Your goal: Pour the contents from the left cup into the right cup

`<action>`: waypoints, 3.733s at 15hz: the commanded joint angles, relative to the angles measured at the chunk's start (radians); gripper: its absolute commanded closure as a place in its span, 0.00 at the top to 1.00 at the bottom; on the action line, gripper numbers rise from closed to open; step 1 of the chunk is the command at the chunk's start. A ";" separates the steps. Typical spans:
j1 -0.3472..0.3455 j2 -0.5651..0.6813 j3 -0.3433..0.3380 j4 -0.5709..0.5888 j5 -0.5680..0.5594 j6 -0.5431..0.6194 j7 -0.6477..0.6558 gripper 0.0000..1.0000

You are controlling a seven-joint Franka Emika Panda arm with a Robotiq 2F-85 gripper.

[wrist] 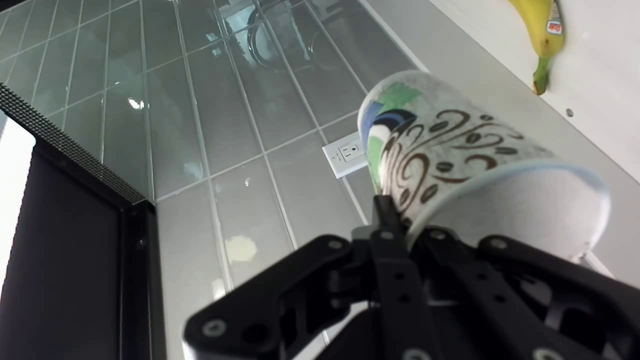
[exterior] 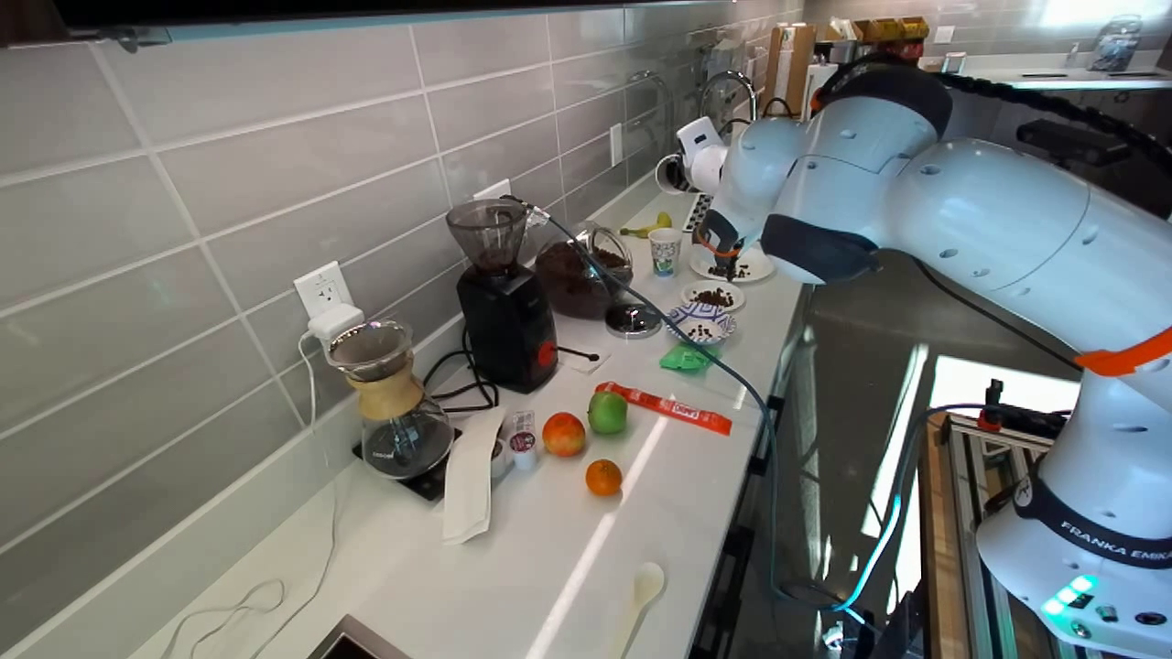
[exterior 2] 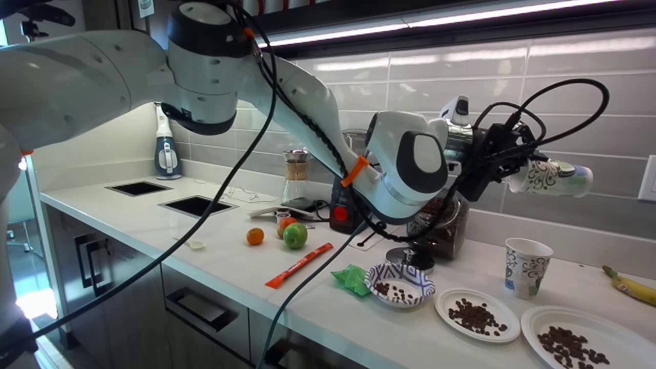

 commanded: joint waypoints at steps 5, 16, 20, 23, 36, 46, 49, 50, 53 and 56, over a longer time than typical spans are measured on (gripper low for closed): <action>0.001 0.036 -0.018 0.002 -0.021 0.030 0.005 0.01; -0.077 0.098 -0.002 0.115 0.003 0.015 0.033 0.01; -0.099 0.164 -0.019 0.177 0.042 0.023 0.031 0.01; -0.109 0.207 -0.032 0.222 0.066 0.021 0.028 0.01; -0.128 0.385 -0.171 0.320 0.208 0.018 0.019 0.01; -0.131 0.386 -0.158 0.327 0.315 0.035 -0.109 0.01; -0.133 0.383 -0.153 0.334 0.334 0.037 -0.143 0.01; -0.133 0.383 -0.151 0.336 0.340 0.039 -0.155 0.01; -0.136 0.383 -0.146 0.339 0.351 0.042 -0.181 0.01; -0.139 0.383 -0.139 0.342 0.362 0.043 -0.205 0.01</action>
